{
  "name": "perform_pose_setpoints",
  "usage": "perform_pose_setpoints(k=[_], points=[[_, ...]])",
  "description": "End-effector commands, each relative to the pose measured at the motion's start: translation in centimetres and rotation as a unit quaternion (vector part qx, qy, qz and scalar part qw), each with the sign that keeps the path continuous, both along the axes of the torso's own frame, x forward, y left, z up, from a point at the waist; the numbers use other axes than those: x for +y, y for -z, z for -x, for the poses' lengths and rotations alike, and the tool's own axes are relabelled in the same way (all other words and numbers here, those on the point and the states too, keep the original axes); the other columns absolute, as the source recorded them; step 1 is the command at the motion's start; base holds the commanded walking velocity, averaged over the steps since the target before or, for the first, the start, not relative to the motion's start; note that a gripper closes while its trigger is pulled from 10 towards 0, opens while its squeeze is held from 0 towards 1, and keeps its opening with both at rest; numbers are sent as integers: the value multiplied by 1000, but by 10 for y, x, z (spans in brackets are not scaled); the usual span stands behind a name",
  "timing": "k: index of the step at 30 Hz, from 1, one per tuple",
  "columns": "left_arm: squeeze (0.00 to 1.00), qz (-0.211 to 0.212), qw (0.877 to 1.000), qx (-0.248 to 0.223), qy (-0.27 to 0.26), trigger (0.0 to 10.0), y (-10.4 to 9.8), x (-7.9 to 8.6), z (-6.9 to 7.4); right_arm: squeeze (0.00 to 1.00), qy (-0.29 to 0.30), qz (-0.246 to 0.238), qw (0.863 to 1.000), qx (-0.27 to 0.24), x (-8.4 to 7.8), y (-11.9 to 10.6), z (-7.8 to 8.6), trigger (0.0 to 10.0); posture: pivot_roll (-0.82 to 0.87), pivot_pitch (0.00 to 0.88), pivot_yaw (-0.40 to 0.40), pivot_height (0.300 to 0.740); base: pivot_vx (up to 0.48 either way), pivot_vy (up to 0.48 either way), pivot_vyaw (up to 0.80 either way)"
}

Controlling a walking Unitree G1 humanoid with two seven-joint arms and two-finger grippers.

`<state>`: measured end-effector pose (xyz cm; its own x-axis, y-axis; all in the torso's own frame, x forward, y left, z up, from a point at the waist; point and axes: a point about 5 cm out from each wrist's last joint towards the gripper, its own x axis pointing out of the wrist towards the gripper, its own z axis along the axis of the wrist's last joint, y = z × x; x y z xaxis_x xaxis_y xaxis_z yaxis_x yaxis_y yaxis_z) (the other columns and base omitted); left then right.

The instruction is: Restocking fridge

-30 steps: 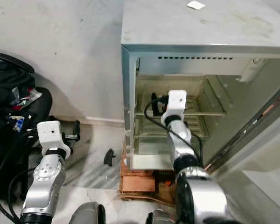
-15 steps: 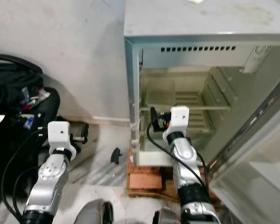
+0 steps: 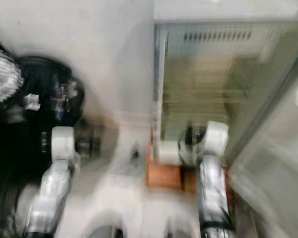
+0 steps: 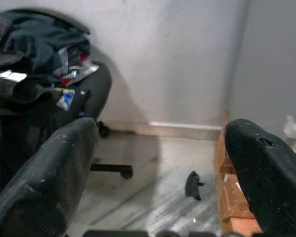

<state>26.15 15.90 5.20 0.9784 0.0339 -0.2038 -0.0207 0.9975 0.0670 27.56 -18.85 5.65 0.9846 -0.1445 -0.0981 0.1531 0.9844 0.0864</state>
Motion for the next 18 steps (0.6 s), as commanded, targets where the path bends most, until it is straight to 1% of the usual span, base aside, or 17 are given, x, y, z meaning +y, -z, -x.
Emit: perform_pose_setpoints(k=[1, 2, 4, 7, 9, 10, 17, 18], points=[[0, -6, 1000, -9, 4, 10000, -5, 0, -5, 0, -16, 12, 999, -29, 7, -13, -6, 10000, -45, 0, 81, 740, -330, 0, 0], [0, -6, 1000, -9, 6, 10000, -5, -1, -6, 0, -34, 10, 999, -31, 10, -16, -5, 10000, -50, 0, 82, 740, -334, 0, 0], [0, -4, 1000, -8, 7, 10000, -4, -4, -8, 0, -33, -10, 999, -26, 9, -15, -4, 10000, -54, 0, 81, 740, -334, 0, 0], [0, -2, 1000, -6, 11, 10000, -2, -7, -8, 0, -18, 15, 1000, -9, 1, -11, -4, 10000, -56, 0, 78, 740, -330, 0, 0], [0, -2, 1000, -6, 12, 10000, -2, -8, -8, 0, -16, 23, 1000, 6, -2, -9, -4, 10000, -55, 0, 74, 740, -328, 0, 0], [0, -2, 1000, -6, 12, 10000, -2, -9, -9, 0, -16, 24, 1000, 6, -3, -9, -4, 10000, -55, 0, 74, 740, -322, 0, 0], [0, -5, 1000, -12, 5, 10000, -4, -6, -11, 0, -14, 8, 1000, -1, -3, -11, -4, 10000, -46, 0, 70, 740, -314, 0, 0], [0, -6, 1000, -14, 4, 10000, -5, -5, -12, 0, -13, 5, 1000, 0, -2, -12, -3, 10000, -43, 0, 73, 740, 0, 0, 0]])
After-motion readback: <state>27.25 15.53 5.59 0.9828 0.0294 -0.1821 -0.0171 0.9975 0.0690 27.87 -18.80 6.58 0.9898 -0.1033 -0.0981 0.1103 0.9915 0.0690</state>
